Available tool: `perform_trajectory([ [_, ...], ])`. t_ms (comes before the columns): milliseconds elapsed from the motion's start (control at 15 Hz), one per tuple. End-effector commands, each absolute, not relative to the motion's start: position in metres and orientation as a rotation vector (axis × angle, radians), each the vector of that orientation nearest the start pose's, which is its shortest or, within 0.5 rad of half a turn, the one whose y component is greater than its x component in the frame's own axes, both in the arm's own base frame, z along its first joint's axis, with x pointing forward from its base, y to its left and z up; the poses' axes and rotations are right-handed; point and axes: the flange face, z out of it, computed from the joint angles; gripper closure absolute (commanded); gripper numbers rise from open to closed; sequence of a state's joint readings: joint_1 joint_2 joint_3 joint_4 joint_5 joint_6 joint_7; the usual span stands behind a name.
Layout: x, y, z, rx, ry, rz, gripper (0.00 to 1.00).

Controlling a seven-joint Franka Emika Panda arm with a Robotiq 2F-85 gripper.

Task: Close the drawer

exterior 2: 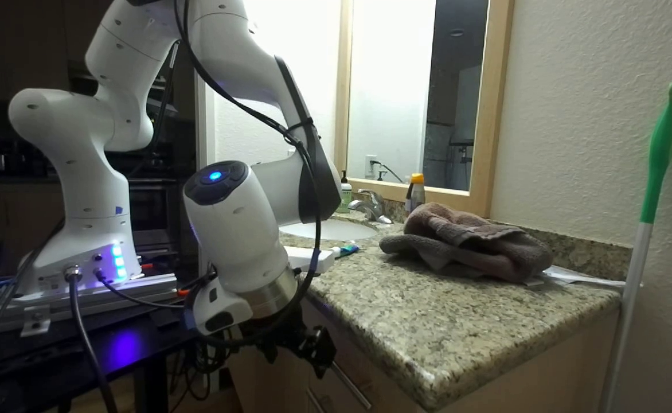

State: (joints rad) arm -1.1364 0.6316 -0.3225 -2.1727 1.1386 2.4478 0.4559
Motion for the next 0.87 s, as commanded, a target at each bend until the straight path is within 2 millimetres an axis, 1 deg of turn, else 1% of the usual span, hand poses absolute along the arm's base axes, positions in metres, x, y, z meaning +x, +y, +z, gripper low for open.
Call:
perform_trajectory([
  [0,0.050,-0.509,0.089,-0.392,2.708,-0.006,0.00],
  [67,0.040,-0.506,0.095,-0.466,2.751,0.060,0.00],
  [133,0.030,-0.505,0.105,-0.535,2.786,0.085,0.00],
  [267,0.002,-0.506,0.133,-0.671,2.854,0.136,0.00],
  [467,-0.045,-0.511,0.187,-0.844,2.873,0.097,0.00],
  [600,-0.072,-0.509,0.227,-0.945,2.809,0.044,0.00],
  [667,-0.082,-0.509,0.251,-0.982,2.763,0.015,0.00],
  [733,-0.069,-0.524,0.215,-0.912,2.861,0.070,0.00],
  [800,-0.079,-0.523,0.235,-0.933,2.829,0.042,0.00],
])
